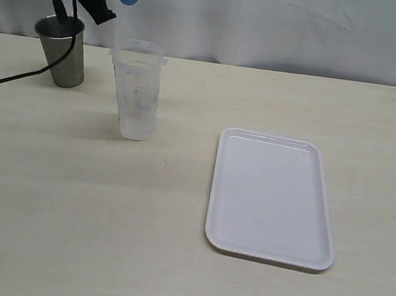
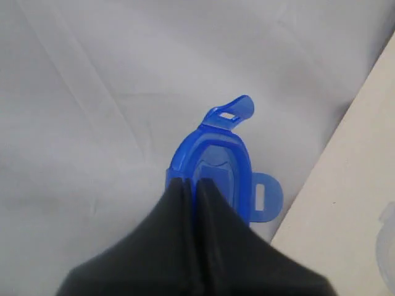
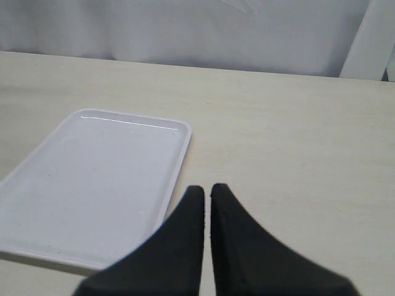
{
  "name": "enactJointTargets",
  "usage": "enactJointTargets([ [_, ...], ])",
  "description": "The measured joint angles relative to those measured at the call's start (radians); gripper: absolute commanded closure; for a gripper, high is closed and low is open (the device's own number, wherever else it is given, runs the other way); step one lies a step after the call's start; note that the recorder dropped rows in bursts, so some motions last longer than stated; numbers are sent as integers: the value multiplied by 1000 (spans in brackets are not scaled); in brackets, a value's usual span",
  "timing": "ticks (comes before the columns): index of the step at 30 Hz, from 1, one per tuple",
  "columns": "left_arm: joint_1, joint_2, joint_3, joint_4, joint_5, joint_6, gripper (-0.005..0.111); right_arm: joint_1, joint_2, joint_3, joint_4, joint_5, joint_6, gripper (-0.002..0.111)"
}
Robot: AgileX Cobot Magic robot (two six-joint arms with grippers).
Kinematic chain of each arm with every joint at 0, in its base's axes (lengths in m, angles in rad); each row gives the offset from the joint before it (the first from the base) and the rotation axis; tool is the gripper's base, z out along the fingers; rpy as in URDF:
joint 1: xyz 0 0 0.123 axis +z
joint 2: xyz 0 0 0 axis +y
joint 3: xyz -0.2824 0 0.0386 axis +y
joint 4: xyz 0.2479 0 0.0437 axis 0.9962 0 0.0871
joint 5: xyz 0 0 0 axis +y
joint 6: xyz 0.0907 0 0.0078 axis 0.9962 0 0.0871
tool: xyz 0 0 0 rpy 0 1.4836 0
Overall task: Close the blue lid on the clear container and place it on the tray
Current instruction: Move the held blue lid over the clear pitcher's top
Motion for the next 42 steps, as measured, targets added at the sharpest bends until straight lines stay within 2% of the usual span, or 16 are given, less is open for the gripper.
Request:
enactJointTargets([
  [4, 0, 11, -28, 99, 17, 1, 107, 0, 0, 0, 0, 0, 0, 104],
  [18, 0, 99, -32, 204, -50, 1, 107, 0, 0, 0, 0, 0, 0, 104],
  [22, -35, 101, -32, 237, -78, 0, 107, 0, 0, 0, 0, 0, 0, 104],
  [25, -89, 101, -32, 315, -66, 0, 107, 0, 0, 0, 0, 0, 0, 104],
  [32, -94, 101, -32, 338, 68, 77, 107, 0, 0, 0, 0, 0, 0, 104],
  [42, -94, 101, -32, 343, 88, 106, 107, 0, 0, 0, 0, 0, 0, 104],
])
